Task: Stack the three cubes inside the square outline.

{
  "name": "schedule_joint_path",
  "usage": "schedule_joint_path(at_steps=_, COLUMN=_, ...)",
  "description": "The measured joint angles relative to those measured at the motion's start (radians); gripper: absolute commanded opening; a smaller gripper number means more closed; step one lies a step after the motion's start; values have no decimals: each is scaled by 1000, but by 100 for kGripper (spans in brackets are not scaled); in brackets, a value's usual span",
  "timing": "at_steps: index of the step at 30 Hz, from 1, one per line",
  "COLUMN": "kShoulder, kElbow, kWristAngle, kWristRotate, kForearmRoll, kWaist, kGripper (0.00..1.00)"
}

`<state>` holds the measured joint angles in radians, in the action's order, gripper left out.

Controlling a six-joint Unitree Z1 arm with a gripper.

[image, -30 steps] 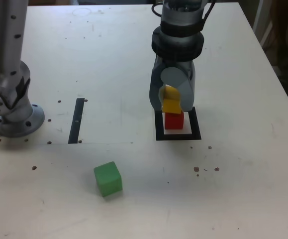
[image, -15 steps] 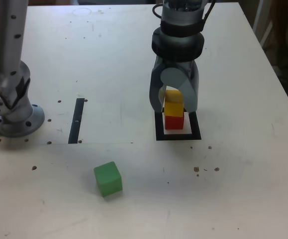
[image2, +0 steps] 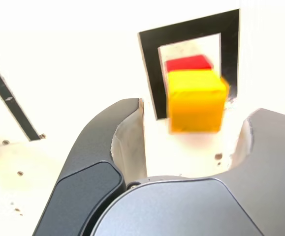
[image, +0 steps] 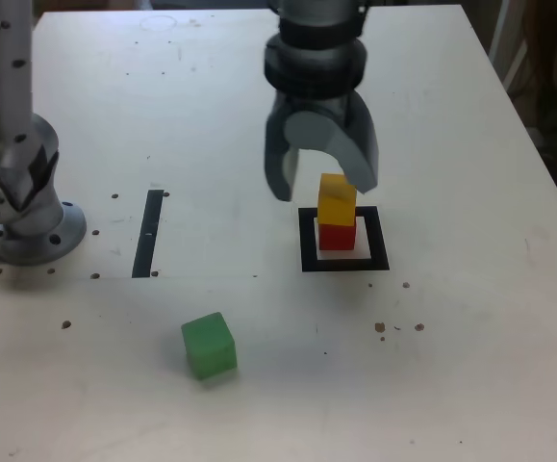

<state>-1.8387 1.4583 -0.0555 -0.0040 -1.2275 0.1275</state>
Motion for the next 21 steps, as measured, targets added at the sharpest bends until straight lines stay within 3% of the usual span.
schedule_joint_path(at_steps=9, kShoulder=148, kElbow=-147, kWristAngle=18, kWristRotate=-210, kForearmRoll=-16, kWaist=203, kGripper=100)
schedule_joint_path(at_steps=14, kShoulder=215, kElbow=-203, kWristAngle=60, kWristRotate=-360, kForearmRoll=-21, kWaist=329, kGripper=100)
schedule_joint_path(at_steps=21, kShoulder=190, kElbow=-205, kWristAngle=124, kWristRotate=-575, kForearmRoll=-20, kWaist=459, kGripper=99)
